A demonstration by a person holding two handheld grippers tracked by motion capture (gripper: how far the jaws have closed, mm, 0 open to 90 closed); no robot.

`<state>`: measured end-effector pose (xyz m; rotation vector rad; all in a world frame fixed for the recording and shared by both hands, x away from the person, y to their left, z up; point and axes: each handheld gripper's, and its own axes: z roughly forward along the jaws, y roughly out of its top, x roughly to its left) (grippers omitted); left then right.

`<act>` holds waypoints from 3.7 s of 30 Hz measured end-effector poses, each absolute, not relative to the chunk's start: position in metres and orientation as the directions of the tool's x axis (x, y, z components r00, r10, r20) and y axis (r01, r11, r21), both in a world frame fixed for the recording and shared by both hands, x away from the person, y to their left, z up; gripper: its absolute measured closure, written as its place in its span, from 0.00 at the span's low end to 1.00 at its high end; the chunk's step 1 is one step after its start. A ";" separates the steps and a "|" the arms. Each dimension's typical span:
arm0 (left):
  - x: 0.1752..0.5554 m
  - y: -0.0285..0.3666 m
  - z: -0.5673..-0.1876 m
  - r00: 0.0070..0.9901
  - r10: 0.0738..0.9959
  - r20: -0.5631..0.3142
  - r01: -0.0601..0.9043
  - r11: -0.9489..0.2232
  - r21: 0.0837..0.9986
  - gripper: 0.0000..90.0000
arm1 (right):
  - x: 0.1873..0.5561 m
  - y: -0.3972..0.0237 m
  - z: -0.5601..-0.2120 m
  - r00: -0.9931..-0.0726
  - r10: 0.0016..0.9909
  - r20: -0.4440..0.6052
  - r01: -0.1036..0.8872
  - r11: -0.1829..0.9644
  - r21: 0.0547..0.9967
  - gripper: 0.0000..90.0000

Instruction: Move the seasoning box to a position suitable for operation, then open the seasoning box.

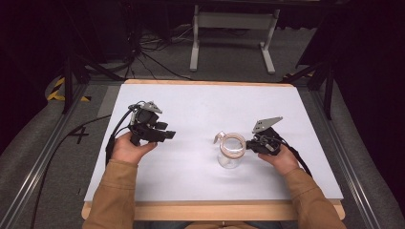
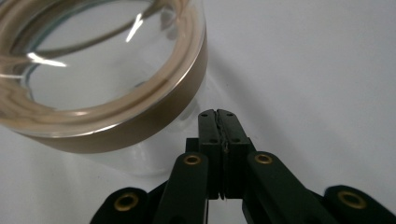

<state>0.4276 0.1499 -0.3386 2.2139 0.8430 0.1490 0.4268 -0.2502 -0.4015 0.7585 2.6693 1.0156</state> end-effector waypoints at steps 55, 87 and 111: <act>0.433 0.101 -0.323 0.897 0.422 -0.131 0.366 -0.544 0.755 0.92 | 0.386 -0.248 -0.384 -0.884 0.468 0.002 0.341 0.639 0.689 1.00; 0.463 0.029 -0.352 0.905 0.313 -0.288 0.418 -0.530 0.737 0.91 | 0.367 -0.260 -0.387 -0.870 0.493 0.016 0.359 0.612 0.705 0.99; 0.467 0.028 -0.356 0.898 0.300 -0.322 0.438 -0.535 0.722 0.96 | 0.356 -0.244 -0.377 -0.894 0.448 -0.007 0.305 0.621 0.722 0.99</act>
